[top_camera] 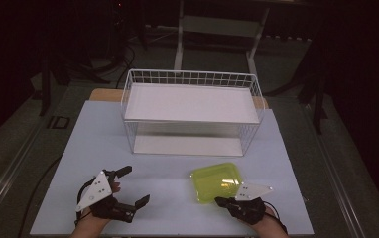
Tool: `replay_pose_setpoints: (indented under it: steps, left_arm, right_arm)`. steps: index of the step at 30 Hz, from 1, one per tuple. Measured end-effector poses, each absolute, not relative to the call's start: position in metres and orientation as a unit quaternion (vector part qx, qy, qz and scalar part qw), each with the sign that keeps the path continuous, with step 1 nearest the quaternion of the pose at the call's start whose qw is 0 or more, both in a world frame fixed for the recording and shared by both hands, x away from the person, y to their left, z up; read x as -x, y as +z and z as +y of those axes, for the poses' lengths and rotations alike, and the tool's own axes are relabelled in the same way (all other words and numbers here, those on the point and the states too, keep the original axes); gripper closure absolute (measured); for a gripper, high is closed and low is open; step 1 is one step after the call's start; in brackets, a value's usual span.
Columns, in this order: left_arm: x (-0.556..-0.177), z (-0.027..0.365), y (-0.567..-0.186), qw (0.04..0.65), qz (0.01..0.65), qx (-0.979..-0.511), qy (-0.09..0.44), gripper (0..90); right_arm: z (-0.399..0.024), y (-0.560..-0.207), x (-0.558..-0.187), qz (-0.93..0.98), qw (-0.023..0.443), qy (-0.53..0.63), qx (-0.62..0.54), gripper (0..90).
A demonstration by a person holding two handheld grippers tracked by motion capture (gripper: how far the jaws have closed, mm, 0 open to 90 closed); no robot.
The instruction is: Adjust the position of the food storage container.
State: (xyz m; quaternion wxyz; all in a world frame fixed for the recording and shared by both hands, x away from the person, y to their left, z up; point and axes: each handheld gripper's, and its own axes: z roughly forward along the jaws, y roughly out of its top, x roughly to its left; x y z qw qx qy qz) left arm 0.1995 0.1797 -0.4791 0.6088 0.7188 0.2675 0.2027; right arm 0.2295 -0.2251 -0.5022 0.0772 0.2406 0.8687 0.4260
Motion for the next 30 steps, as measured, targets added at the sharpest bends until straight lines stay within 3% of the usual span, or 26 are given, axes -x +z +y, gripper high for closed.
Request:
replay_pose_setpoints:
  steps: [24, 30]
  left_arm:
    - [-0.2, 0.178, -0.482, 0.605, 0.269, -0.723, 0.194, 0.0]
    - [-0.2, 0.177, -0.483, 0.605, 0.268, -0.724, 0.193, 0.0]
  right_arm:
    - [-0.211, -0.496, -0.249, 0.863, 0.078, 0.436, -0.244, 90.0]
    - [-0.231, -0.483, -0.254, 0.85, 0.109, 0.447, -0.256, 90.0]
